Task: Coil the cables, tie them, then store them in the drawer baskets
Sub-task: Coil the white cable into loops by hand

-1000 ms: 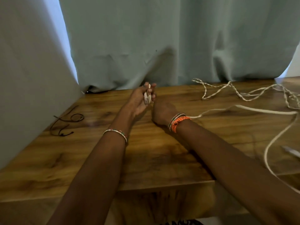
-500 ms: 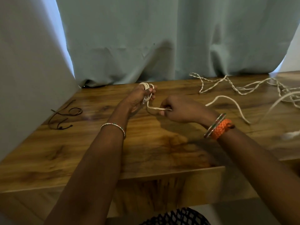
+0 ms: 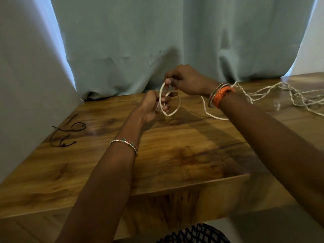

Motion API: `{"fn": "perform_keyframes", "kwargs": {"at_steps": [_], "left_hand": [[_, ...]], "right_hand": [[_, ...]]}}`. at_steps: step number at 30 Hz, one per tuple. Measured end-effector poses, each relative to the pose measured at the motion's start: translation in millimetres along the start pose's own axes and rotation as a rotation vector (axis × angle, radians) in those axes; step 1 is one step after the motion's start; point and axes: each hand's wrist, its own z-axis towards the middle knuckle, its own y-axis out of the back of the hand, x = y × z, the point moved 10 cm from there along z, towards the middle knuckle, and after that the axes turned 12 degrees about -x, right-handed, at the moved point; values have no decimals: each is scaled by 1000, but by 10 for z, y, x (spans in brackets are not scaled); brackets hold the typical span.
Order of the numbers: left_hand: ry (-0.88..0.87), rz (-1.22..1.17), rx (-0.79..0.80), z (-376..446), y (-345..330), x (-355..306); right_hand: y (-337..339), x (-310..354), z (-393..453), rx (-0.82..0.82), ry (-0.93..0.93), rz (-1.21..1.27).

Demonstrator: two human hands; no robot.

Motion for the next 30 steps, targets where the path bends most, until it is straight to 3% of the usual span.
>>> {"fn": "perform_keyframes", "kwargs": {"at_steps": [4,10,14,18,22,30], "left_hand": [[21,-200,-78,52,28,-73],[-35,-456,-54,46,21,-257],[-2,-468,12,-8,-112,-260],[41,-366,112,-81,-336,-154],[-11,-290,157,-133,-381,-157],[53,-181,324,-274,-504,-34]], "right_hand": [[-82,-207,85,-208,-35,-19],[-262,-292,4,-447,-25,-14],[-444,-477,-57,-404,-84,32],[-657,-607,-234,-268,-109,-118],[-584,-727,-235,-304,-150,-274],[-456,-1012,-278,-318,-289,-464]]}}
